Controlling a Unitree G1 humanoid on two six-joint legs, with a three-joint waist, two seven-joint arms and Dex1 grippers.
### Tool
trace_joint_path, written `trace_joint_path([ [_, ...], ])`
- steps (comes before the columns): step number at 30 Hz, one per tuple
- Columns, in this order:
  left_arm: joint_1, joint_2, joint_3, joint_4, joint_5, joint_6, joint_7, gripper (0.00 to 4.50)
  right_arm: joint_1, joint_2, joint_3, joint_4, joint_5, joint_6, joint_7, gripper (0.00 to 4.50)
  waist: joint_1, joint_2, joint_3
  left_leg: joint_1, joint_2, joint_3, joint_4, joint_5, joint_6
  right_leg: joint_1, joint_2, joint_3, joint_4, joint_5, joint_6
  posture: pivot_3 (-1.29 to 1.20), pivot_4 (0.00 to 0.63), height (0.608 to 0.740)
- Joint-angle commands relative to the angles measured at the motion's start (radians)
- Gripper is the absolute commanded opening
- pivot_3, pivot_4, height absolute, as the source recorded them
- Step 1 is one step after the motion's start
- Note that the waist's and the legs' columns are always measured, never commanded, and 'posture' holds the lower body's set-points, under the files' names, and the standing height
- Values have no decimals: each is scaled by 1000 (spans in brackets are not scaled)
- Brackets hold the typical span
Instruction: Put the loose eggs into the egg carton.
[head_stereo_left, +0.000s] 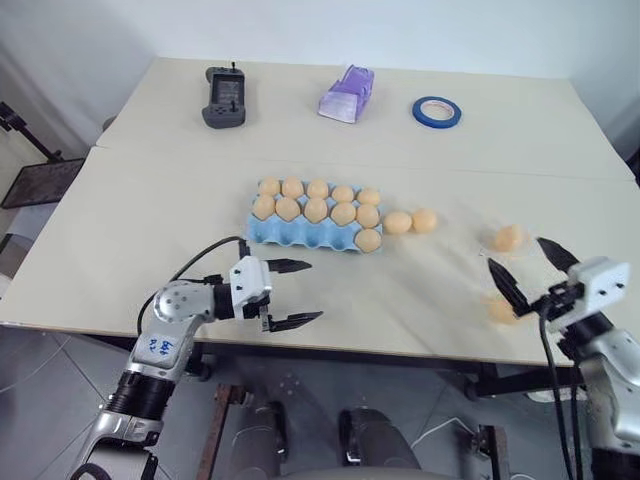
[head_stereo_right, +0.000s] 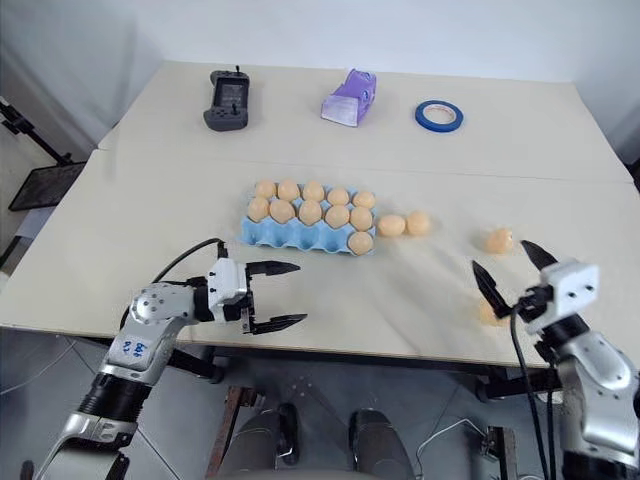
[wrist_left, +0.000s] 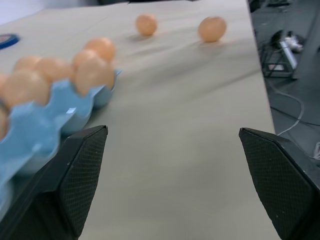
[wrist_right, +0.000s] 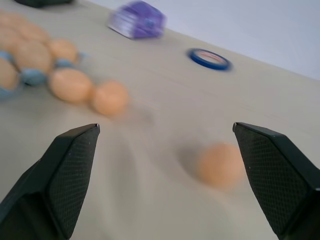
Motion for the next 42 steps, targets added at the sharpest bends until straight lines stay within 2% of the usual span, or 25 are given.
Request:
trace_joint_path([
  [1, -43, -17, -10, 21, -10, -21, -32, 4487, 79, 24, -65, -23, 22, -40, -18, 4500, -4, 0, 0, 0, 0, 0, 0, 0, 0, 0, 0, 0, 0, 0, 0, 0, 150, 740],
  [7, -81, -30, -5, 69, -18, -30, -71, 4487, 176, 49, -78, -50, 64, -43, 0, 4500, -14, 0, 0, 1, 0, 0, 1, 0, 0, 1, 1, 0, 1, 0, 1, 0, 150, 740],
  [11, -101, -41, -1, 94, -20, -54, -92, 4487, 202, 10, -29, -54, 35, -41, 54, 4500, -12, 0, 0, 1, 0, -1, 2, 0, 0, 2, 1, 0, 0, 1, 1, 0, 150, 740],
  [20, -117, -52, -6, 110, -2, -88, -94, 4487, 37, -120, 55, 97, 31, 26, 183, 4500, -9, 0, 0, 2, 0, -1, 3, 0, 0, 3, 1, -1, 0, 1, 1, 0, 150, 740],
  [31, -95, -40, 4, 67, -2, -71, -62, 4487, -127, -155, 150, 365, -13, 14, 306, 4500, -6, 0, 0, 2, 0, -2, 4, 2, 4, 4, 1, -1, 1, 1, 2, 0, 150, 740],
  [35, -96, -35, 9, 64, -5, -67, -49, 4500, -161, -135, 152, 414, -10, -32, 317, 3547, -7, 0, 0, 3, 0, -2, 5, 1, 2, 7, 1, -1, 1, 1, 2, 0, 150, 740],
  [40, -92, -29, 11, 62, -6, -64, -45, 4500, -182, -121, 187, 379, -12, -39, 318, 1843, -12, 0, 0, 6, 0, -3, 5, 0, 1, 9, 1, -2, 1, 1, 2, 0, 150, 740],
  [42, -85, -22, 19, 60, -4, -64, -39, 4500, -181, -114, 212, 318, -7, -19, 316, 1719, -13, 0, 0, 6, 0, -3, 5, 0, 1, 9, 1, -2, 1, 1, 2, 0, 150, 740],
])
